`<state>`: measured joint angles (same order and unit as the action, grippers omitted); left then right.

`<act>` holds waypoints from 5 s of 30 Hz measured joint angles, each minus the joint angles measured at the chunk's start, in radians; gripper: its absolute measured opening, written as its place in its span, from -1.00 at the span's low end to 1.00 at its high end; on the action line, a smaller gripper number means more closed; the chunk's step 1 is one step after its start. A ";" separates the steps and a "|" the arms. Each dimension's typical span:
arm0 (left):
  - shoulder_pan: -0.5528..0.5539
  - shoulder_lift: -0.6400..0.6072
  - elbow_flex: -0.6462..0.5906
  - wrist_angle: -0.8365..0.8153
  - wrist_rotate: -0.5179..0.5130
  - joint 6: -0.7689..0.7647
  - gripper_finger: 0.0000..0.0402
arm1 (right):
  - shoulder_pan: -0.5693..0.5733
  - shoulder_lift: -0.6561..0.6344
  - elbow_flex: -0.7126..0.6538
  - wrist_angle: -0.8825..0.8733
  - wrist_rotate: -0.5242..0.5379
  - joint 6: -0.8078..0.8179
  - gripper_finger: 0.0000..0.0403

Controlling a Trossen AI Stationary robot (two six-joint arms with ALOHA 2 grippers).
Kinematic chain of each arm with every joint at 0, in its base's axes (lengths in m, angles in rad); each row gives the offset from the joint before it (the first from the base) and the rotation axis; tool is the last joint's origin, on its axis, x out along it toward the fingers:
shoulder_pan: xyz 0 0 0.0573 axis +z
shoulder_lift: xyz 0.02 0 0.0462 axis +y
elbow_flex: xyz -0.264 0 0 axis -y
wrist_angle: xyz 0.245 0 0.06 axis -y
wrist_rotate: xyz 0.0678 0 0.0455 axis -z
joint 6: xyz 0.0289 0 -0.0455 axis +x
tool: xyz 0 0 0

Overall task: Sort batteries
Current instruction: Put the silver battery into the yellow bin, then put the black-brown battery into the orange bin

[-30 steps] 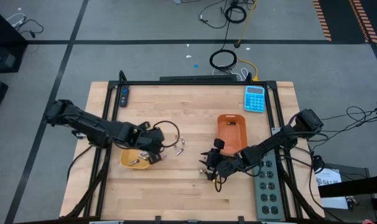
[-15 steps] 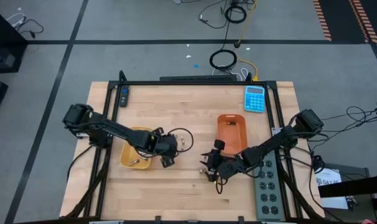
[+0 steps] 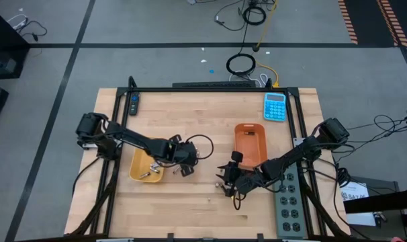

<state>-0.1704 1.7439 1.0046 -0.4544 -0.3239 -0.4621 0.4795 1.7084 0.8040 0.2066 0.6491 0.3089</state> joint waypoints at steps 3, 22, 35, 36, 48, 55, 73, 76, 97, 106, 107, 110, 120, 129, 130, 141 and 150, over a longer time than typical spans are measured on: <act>0.002 0.004 0.000 0.008 0.000 0.022 -0.01 | 0.000 0.000 0.000 0.000 0.000 0.000 -0.34; -0.054 -0.119 0.086 -0.188 0.034 0.073 -0.74 | 0.000 0.000 -0.001 -0.024 0.003 0.019 -0.34; -0.175 -0.334 0.031 -0.753 0.079 -0.286 -0.56 | 0.001 0.000 -0.001 0.000 -0.002 0.024 -0.34; -0.186 -0.334 0.021 -0.755 0.079 -0.295 -0.44 | 0.001 0.000 -0.001 0.000 -0.002 0.024 -0.34; -0.266 -0.332 0.108 -0.364 -0.131 -0.154 0.12 | 0.019 -0.009 -0.001 -0.006 0.017 0.005 -0.34; -0.379 -0.298 -0.084 0.128 -0.462 0.218 0.13 | 0.058 -0.063 0.093 -0.041 -0.001 0.026 -0.33; -0.348 -0.427 -0.221 0.652 -0.423 0.700 0.13 | 0.065 0.129 0.641 -0.910 -0.380 0.341 -0.01; -0.284 -0.516 -0.235 0.672 -0.356 0.733 0.13 | 0.050 0.140 0.645 -0.934 -0.389 0.351 -0.01; -0.045 -0.823 -0.505 0.858 -0.015 0.678 0.13 | -0.056 0.241 0.646 -0.910 -0.416 0.209 -0.02; 0.011 -0.868 -0.505 0.754 0.072 0.677 0.13 | -0.068 0.286 0.645 -0.903 -0.420 0.186 -0.02; 0.014 -0.869 -0.505 0.754 0.082 0.677 0.13 | -0.068 0.286 0.645 -0.903 -0.420 0.185 -0.02; 0.014 -0.868 -0.505 0.751 0.120 0.677 0.13 | -0.068 0.286 0.645 -0.896 -0.420 0.191 -0.05; 0.014 -0.868 -0.505 0.668 0.372 0.670 0.13 | -0.068 0.286 0.645 -0.867 -0.441 0.212 -0.31; 0.027 -0.922 -0.505 0.612 0.371 0.651 0.13 | -0.068 0.286 0.639 -0.864 -0.443 0.230 -0.29; 0.027 -0.928 -0.505 0.603 0.370 0.651 0.13 | -0.068 0.286 0.632 -0.862 -0.443 0.233 -0.27; 0.027 -0.941 -0.505 0.592 0.366 0.642 0.13 | -0.068 0.286 0.573 -0.800 -0.446 0.248 -0.24; 0.027 -0.941 -0.505 0.593 0.364 0.640 0.13 | -0.075 0.286 0.520 -0.718 -0.464 0.258 -0.32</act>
<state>-0.1436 0.8024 0.4992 0.1383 0.0402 0.1783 0.4049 1.9945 1.3235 -0.5114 0.1855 0.5667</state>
